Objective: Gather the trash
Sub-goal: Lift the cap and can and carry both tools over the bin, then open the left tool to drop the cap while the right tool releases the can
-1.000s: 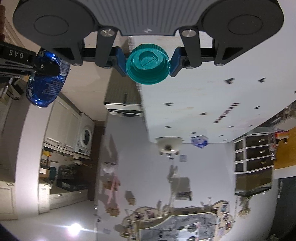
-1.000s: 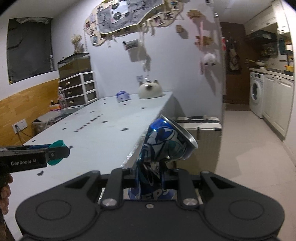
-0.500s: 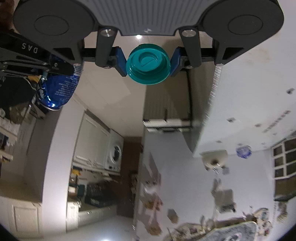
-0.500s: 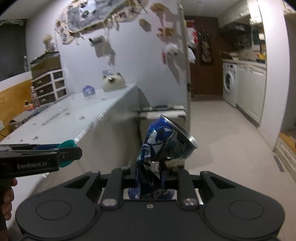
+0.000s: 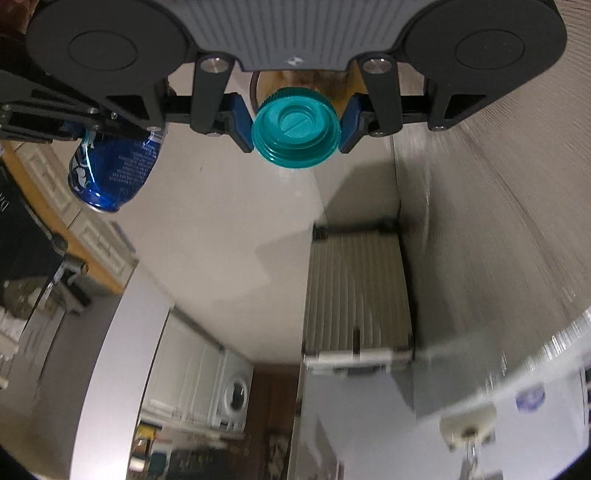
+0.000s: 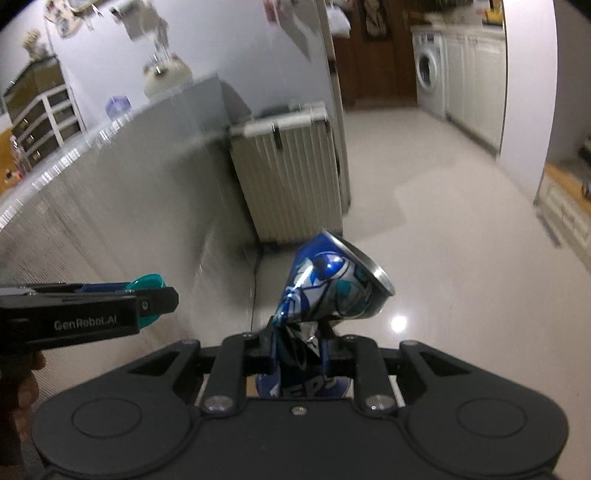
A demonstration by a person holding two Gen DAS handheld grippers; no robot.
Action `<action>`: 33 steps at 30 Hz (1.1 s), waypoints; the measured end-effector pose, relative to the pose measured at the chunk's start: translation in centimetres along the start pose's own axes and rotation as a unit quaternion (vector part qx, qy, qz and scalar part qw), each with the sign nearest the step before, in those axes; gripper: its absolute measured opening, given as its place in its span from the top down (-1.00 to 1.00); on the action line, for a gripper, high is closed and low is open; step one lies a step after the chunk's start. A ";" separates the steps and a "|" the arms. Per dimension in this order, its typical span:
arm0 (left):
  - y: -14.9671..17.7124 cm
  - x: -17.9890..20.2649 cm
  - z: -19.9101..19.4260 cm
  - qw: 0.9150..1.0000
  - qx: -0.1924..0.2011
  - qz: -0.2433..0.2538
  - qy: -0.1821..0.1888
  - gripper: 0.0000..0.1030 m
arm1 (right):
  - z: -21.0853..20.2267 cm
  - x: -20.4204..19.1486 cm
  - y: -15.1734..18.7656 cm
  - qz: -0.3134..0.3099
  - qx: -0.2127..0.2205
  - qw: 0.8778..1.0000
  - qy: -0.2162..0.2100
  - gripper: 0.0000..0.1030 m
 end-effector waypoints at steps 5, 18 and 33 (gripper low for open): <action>2.6 -1.0 5.9 0.999 -0.052 -0.002 -0.007 0.03 | 5.4 1.7 3.3 0.024 -0.051 0.998 -0.007 0.58; 6.9 -3.0 17.6 0.990 -0.134 -0.040 -0.015 0.03 | 19.4 3.4 7.1 0.100 -0.128 0.985 -0.051 0.57; 7.3 -3.0 23.2 0.986 -0.161 -0.039 -0.009 -0.43 | 23.1 7.0 8.8 0.142 -0.146 0.979 -0.024 0.25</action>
Point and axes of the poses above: each gripper's, at about its wrist camera, not at the fingertips, and z roughly the way its jaws point, x to its right, y to its underside, the point moved 8 cm from there along z, roughly the way its jaws point, and after that the axes turned 9 degrees about -y, right-handed, at the moved point
